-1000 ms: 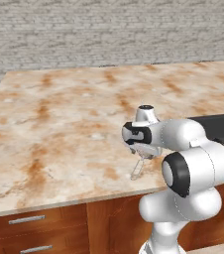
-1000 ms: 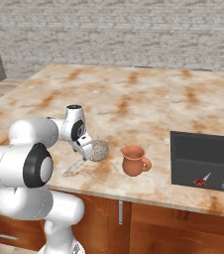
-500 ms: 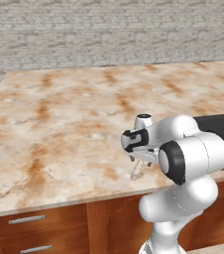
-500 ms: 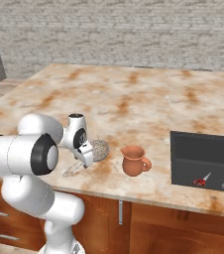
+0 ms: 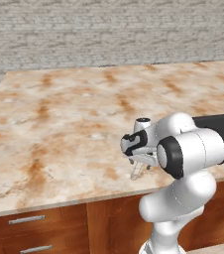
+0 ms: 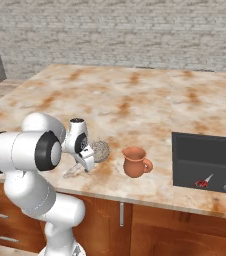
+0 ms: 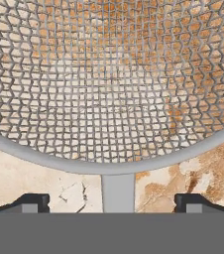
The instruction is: Pick the strainer and jug and place them in the sink. Then turn on the water.
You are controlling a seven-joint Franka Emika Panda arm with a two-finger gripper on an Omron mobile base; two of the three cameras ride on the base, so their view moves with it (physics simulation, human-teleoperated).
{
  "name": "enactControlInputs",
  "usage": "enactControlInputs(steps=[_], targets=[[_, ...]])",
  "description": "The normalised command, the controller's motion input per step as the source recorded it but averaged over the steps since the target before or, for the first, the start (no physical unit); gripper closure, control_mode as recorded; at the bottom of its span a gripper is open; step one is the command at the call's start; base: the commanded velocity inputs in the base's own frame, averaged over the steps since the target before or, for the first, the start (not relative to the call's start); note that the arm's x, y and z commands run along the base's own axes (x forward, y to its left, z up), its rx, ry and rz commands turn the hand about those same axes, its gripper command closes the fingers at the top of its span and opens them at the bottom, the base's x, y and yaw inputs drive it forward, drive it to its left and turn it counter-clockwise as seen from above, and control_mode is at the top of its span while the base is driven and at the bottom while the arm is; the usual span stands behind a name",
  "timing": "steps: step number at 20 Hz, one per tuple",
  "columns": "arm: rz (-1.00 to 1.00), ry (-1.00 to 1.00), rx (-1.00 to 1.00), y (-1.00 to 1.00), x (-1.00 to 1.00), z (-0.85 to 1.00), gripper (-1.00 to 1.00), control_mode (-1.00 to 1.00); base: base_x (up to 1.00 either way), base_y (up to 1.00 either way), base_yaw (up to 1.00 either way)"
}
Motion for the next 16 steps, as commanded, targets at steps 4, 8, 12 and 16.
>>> enactControlInputs(steps=[4,8,12,16], targets=[[0.00,0.00,0.00,0.00,0.00,-0.02,1.00,-1.00,0.00,0.00,0.00],[0.00,0.00,0.00,0.00,0.00,0.00,1.00,-1.00,0.00,0.00,0.00],[0.00,0.00,0.00,0.00,0.00,0.00,1.00,-1.00,0.00,0.00,0.00],[0.00,0.00,-0.01,0.00,0.00,0.15,1.00,-1.00,0.00,0.00,0.00]])
